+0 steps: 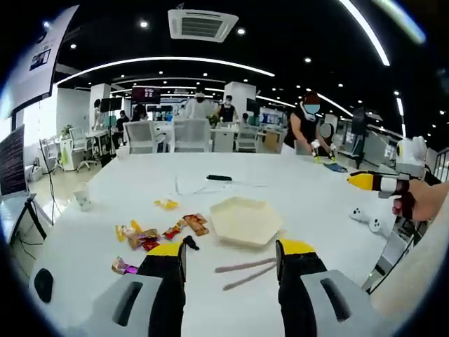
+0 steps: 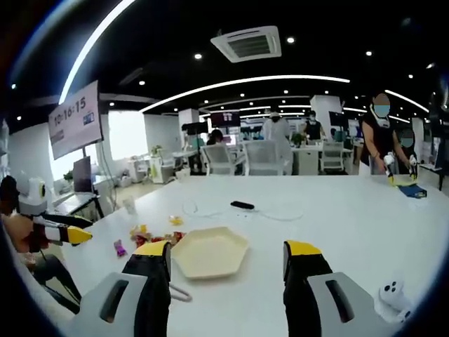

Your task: Place the target food into the container with the food tongs after gripping and lifting it, then release it inside without dropping or visibly crushing the food.

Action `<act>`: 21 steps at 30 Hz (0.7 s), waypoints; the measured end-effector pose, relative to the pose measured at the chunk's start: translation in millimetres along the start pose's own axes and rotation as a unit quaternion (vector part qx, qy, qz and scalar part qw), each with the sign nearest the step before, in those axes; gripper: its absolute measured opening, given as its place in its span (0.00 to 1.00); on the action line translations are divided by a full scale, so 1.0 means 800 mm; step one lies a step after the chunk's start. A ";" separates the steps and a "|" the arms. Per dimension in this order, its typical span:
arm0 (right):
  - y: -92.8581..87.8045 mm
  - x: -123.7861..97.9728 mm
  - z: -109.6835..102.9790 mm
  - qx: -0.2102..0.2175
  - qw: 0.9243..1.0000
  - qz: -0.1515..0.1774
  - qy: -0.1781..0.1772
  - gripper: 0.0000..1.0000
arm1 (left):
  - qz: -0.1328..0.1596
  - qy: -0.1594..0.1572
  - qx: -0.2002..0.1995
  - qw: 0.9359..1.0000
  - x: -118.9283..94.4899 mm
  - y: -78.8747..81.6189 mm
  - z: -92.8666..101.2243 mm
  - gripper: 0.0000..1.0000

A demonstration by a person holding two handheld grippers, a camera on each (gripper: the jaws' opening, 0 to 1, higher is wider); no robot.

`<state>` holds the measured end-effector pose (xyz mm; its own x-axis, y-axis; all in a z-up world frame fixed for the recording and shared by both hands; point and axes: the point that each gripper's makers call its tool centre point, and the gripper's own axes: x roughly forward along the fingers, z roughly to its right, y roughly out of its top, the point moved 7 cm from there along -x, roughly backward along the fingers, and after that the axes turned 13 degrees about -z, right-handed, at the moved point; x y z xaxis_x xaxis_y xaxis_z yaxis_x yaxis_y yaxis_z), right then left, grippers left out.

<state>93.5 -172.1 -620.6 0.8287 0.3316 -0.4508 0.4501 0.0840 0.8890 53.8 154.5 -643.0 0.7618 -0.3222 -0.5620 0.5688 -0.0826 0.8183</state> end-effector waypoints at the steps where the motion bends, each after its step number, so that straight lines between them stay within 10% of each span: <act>1: -0.001 -0.001 -0.001 0.000 1.000 -0.001 0.001 0.66 | -0.001 -0.001 0.000 1.000 0.000 -0.001 0.001 0.50; 21: -0.003 -0.001 0.001 0.009 1.000 -0.003 0.004 0.65 | -0.020 0.003 0.002 1.000 0.004 -0.013 0.001 0.43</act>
<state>92.5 -173.0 -622.3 0.8238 0.3380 -0.4551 0.4609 0.0680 0.8848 50.3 153.6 -653.2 0.7407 -0.3134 -0.5942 0.5972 -0.0979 0.7961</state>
